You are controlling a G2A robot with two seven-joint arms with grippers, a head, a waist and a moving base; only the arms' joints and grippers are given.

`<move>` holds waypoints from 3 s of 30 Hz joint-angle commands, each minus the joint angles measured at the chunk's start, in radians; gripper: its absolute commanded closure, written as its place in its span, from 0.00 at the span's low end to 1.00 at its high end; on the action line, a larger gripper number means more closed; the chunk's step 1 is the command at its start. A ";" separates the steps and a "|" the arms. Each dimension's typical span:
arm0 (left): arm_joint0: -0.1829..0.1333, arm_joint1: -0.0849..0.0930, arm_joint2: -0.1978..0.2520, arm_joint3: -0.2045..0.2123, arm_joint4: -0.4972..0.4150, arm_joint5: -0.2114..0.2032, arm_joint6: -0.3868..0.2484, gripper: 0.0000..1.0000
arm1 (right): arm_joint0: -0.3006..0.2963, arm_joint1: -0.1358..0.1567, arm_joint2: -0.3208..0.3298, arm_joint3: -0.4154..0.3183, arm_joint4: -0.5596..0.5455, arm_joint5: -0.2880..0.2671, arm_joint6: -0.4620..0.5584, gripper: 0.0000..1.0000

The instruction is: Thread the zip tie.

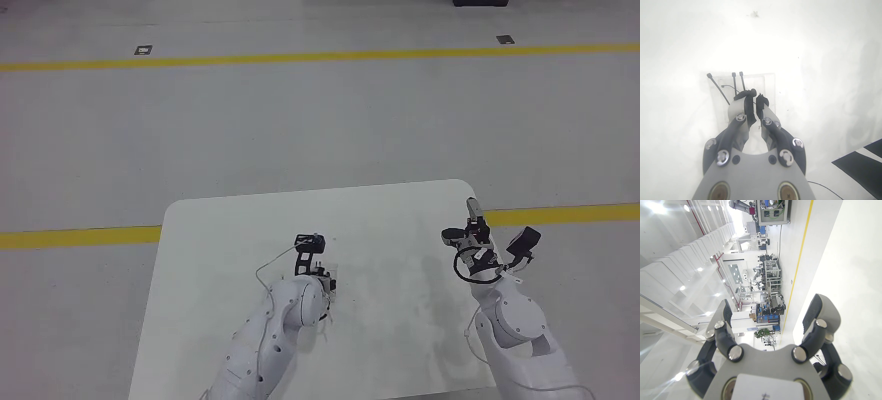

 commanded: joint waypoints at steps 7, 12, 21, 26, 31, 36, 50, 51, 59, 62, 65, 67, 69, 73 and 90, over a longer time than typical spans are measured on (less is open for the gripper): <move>0.004 -0.018 -0.017 0.009 0.041 0.000 -0.001 0.89 | 0.000 0.000 0.000 0.000 0.000 0.000 0.000 0.00; 0.000 -0.028 -0.025 0.023 0.046 0.000 -0.005 0.87 | 0.000 0.000 0.000 0.000 0.000 0.000 0.000 0.00; -0.008 -0.041 -0.031 0.043 0.066 0.000 -0.006 0.87 | 0.000 0.000 0.000 0.000 0.000 0.000 0.000 0.00; -0.006 -0.048 -0.038 0.046 0.081 0.000 -0.005 0.84 | 0.000 0.000 0.000 0.000 0.000 0.000 0.000 0.00; -0.008 -0.055 -0.043 0.060 0.080 0.000 -0.004 0.82 | 0.000 0.000 0.000 0.000 0.000 0.000 0.000 0.00; -0.012 -0.060 -0.046 0.072 0.080 0.000 -0.003 0.82 | 0.000 0.000 0.000 0.000 0.000 0.000 0.000 0.00; -0.020 -0.069 -0.060 0.098 0.087 0.000 0.001 0.93 | 0.000 0.000 0.000 0.000 0.000 0.000 0.000 0.00; -0.020 -0.070 -0.061 0.099 0.087 0.000 0.001 0.98 | 0.000 0.000 0.000 0.000 0.000 0.000 0.000 0.00; -0.005 -0.073 -0.056 0.066 0.095 0.000 -0.002 1.00 | 0.000 0.000 0.000 0.000 0.000 0.000 0.000 0.00; 0.010 -0.072 -0.049 0.031 0.096 0.000 -0.015 1.00 | 0.000 0.000 0.000 0.000 0.000 0.000 0.000 0.00; 0.025 -0.067 -0.051 -0.002 0.100 0.000 -0.025 1.00 | 0.000 0.000 0.000 0.000 0.000 0.000 0.000 0.00; 0.034 -0.064 -0.052 -0.019 0.102 0.000 -0.028 1.00 | 0.000 0.000 0.000 0.000 0.000 0.000 0.000 0.00; 0.043 -0.061 -0.053 -0.041 0.097 0.000 -0.029 1.00 | 0.000 0.000 0.000 0.000 0.000 0.000 0.000 0.00; 0.062 -0.054 -0.058 -0.086 0.067 -0.021 -0.036 1.00 | 0.000 0.000 0.000 0.000 0.000 0.000 0.000 0.00; 0.137 -0.010 -0.167 -0.330 -0.294 -0.233 -0.202 1.00 | 0.000 0.000 0.000 0.000 0.000 0.000 0.000 0.00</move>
